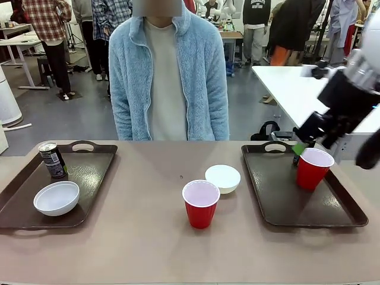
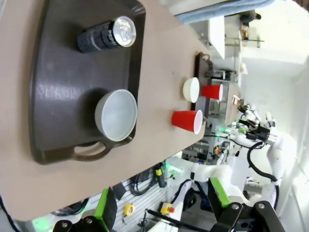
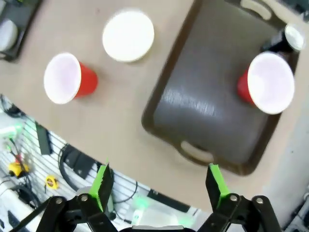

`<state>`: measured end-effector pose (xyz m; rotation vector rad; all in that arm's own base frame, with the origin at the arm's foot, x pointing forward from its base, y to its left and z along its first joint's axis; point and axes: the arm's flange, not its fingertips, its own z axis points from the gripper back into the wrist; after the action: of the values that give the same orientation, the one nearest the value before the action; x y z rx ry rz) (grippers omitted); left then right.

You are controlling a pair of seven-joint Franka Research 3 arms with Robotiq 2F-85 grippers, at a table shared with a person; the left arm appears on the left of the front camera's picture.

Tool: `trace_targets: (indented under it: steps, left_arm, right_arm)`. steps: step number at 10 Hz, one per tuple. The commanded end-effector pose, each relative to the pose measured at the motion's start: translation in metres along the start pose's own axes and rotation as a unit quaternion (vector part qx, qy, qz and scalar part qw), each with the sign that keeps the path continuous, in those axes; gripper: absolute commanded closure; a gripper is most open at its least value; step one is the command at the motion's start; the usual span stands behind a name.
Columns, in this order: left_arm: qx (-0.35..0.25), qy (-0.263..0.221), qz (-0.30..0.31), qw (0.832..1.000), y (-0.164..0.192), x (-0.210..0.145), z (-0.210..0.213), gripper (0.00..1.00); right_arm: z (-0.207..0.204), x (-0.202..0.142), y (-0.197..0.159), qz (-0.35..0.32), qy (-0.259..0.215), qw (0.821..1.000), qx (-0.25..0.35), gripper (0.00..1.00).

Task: Prepare tableware on both trays.
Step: Pick up a Picnic Bowl from the table and place it on a Handle tray.

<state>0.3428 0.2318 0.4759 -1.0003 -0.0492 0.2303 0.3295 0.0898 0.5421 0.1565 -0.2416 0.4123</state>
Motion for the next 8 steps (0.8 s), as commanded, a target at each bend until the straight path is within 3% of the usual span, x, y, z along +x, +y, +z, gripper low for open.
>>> trace_targets:
  steps: [1, 3, 4, 5, 8]
  left_arm:
    - [-0.028, -0.005, -0.001, 1.000, -0.006, 0.000, -0.004, 0.00]
    - [0.000, 0.000, 0.000, 1.000, 0.000, 0.000, 0.000, 0.00]
    - [0.000, 0.000, 0.000, 1.000, 0.000, 0.000, 0.000, 0.00]
    - [0.000, 0.000, 0.000, 1.000, 0.000, 0.000, 0.000, 0.00]
    - [0.000, 0.000, 0.000, 1.000, 0.000, 0.000, 0.000, 0.00]
  right_arm:
    - [-0.022, 0.044, 0.002, -0.009, 0.005, 1.000, -0.015, 0.00]
    - [-0.049, 0.071, 0.009, 0.002, 0.039, 0.999, -0.029, 0.00]
    - [-0.057, 0.069, 0.013, 0.012, 0.084, 0.996, -0.006, 0.00]
    - [-0.042, 0.056, 0.008, 0.008, 0.019, 1.000, -0.013, 0.00]
    - [-0.053, 0.065, 0.008, 0.010, 0.038, 0.999, -0.007, 0.00]
